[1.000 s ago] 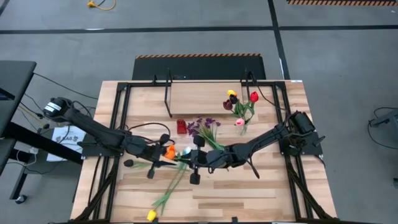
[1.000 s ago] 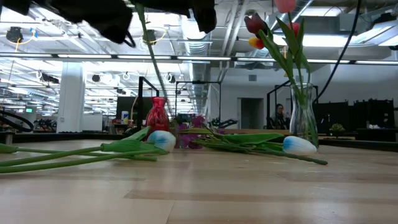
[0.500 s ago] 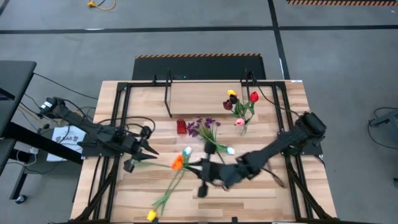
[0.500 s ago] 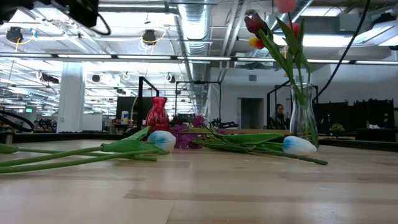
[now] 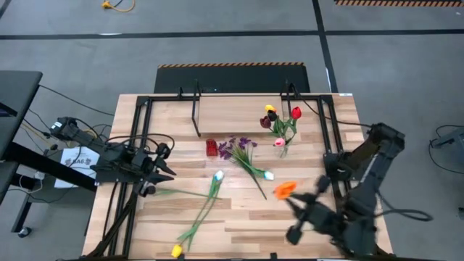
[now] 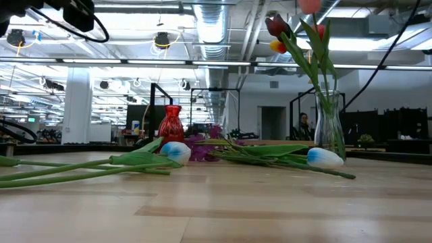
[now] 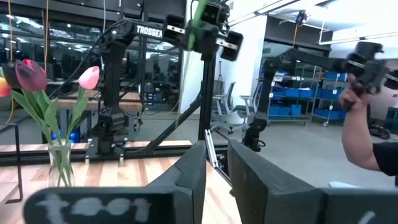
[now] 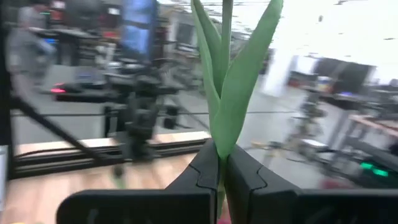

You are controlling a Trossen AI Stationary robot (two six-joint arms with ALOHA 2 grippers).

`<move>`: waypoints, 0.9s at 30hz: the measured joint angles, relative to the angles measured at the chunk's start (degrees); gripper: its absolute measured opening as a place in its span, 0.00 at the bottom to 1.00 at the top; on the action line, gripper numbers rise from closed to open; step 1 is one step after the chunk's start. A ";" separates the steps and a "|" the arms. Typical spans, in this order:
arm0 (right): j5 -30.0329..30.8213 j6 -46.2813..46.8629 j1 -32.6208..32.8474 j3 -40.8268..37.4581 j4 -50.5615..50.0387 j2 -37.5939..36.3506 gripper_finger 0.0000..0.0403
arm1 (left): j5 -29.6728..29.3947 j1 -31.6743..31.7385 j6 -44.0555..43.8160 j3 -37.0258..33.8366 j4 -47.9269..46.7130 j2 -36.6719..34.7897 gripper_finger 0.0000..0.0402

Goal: Pick and place flowers into a vace then onto a shelf
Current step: Put the orange flower into the transparent vase

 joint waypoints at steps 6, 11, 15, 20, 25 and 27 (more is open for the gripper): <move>3.53 19.46 3.97 0.00 -23.40 -6.37 0.00 | -0.04 0.00 -0.02 0.00 0.09 0.00 0.14; 3.11 54.53 3.03 0.00 -60.82 -12.77 0.00 | -0.02 0.00 -0.04 0.00 0.09 0.02 0.14; 2.96 76.73 1.18 -0.38 -83.36 -15.67 0.00 | -0.02 0.00 -0.02 0.00 0.03 0.02 0.14; 3.55 84.94 -1.58 -7.16 -87.64 -20.28 0.00 | -0.02 0.00 0.00 0.00 -0.06 0.02 0.14; 3.53 86.26 -3.96 -18.23 -81.13 -25.32 0.00 | -0.02 0.00 -0.01 0.00 -0.42 0.02 0.14; 3.55 86.51 -4.07 -21.93 -78.73 -27.38 0.00 | -0.02 0.00 -0.05 0.00 -0.62 0.02 0.14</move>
